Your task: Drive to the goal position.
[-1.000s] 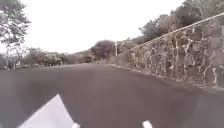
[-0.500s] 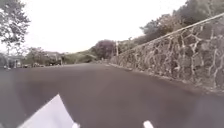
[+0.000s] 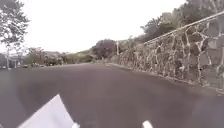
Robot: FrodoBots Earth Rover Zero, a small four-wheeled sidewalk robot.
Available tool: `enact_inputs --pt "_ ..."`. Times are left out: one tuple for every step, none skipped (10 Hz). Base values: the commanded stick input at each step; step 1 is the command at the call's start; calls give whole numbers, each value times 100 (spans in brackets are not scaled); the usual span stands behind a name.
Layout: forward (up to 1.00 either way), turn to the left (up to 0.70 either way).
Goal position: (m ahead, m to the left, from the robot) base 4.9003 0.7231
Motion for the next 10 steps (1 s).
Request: enact_inputs --pt "50 0" --pt "50 0" --pt "50 0" --pt "50 0" --pt "50 0" --pt "50 -50" --pt "50 -50" --pt "50 -50" --pt "50 0" --pt "50 0"
